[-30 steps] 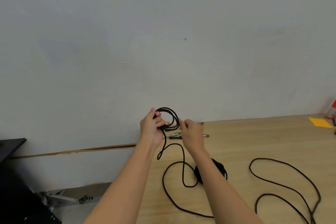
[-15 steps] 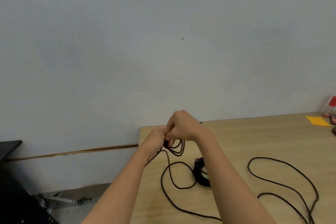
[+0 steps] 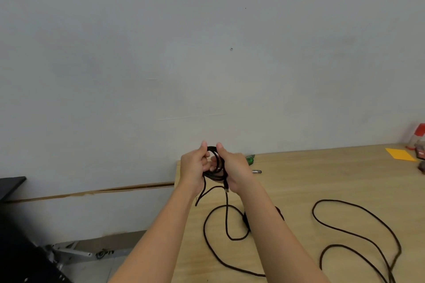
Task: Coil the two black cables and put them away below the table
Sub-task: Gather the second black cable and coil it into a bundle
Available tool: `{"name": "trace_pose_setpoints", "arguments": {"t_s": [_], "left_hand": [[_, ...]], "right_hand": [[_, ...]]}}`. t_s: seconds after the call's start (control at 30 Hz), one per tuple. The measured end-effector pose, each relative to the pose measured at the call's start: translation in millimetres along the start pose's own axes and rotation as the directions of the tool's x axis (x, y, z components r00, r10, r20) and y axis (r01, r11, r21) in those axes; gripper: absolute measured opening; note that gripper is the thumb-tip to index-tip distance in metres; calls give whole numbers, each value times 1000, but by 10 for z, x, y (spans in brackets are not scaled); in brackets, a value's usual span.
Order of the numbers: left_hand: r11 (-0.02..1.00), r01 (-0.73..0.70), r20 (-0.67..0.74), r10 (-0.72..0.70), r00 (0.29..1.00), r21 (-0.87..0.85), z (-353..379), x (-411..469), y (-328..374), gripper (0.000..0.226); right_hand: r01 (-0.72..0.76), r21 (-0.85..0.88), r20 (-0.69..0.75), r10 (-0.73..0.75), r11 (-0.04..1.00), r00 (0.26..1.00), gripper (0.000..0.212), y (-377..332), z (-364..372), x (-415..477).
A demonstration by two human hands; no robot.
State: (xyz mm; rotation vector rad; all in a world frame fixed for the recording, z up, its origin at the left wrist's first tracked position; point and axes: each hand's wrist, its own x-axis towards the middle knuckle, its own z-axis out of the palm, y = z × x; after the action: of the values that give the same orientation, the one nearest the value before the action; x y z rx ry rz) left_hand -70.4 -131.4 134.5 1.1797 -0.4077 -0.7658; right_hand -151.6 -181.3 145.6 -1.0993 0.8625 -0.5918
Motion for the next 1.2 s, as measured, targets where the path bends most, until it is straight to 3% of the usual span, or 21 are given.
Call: {"name": "trace_pose_setpoints", "arguments": {"t_s": [0.1, 0.2, 0.27, 0.33, 0.43, 0.57, 0.63, 0.73, 0.8, 0.87, 0.93, 1.0, 1.07, 1.13, 1.2], "left_hand": [[985, -86, -89, 99, 991, 149, 49, -17, -9, 41], [911, -147, -63, 185, 981, 385, 101, -48, -59, 42], [911, -92, 1, 100, 995, 403, 84, -43, -27, 41], [964, 73, 132, -109, 985, 254, 29, -13, 71, 37], [940, 313, 246, -338, 908, 137, -36, -44, 195, 23], [931, 360, 114, -364, 924, 58, -12, -53, 142, 37], [951, 292, 78, -300, 951, 102, 30, -48, 134, 35], [955, 267, 80, -279, 957, 129, 85, -66, 189, 30], [961, 268, 54, -272, 961, 65, 101, -71, 235, 32], [969, 241, 7, -241, 970, -53, 115, -60, 278, 29], [970, 186, -34, -193, 981, -159, 133, -26, 317, 25], [975, 120, -98, -140, 985, -186, 155, 10, 352, 20], [984, 54, -184, -86, 979, -173, 147, 59, 362, 18], [994, -18, -298, -16, 954, -110, 63, 126, 365, 21], [996, -87, -426, 90, 900, 26, -100, 217, 361, 28]], "right_hand": [[-49, 68, -51, 52, 997, 997, 34, 25, 105, -26], [50, -18, -248, -53, 999, 967, 40, 22, 212, -64], [120, -86, -355, -143, 989, 924, 44, 17, 206, -79], [182, -155, -372, -228, 971, 900, 48, 48, 144, -55], [260, -397, -254, -377, 880, 890, 49, 104, 73, 3], [334, -479, -21, -391, 812, 920, 50, 56, 67, 33], [300, -392, -2, -327, 870, 945, 49, 46, 87, 23], [217, -199, -111, -242, 955, 964, 39, 63, 89, 30], [130, 22, -152, -126, 991, 980, 25, 51, 28, 42], [-15, 307, -28, 25, 952, 999, 35, 76, -61, 60], [-74, 363, 157, 18, 929, 987, 65, 211, -79, 77], [-94, 307, 341, -18, 947, 940, 85, 368, -40, 61], [-129, 243, 441, 9, 961, 897, 89, 445, -31, 39], [-107, 95, 474, 50, 990, 879, 71, 428, -86, 11], [44, -271, 477, 94, 962, 874, 37, 353, -178, -37]]}}
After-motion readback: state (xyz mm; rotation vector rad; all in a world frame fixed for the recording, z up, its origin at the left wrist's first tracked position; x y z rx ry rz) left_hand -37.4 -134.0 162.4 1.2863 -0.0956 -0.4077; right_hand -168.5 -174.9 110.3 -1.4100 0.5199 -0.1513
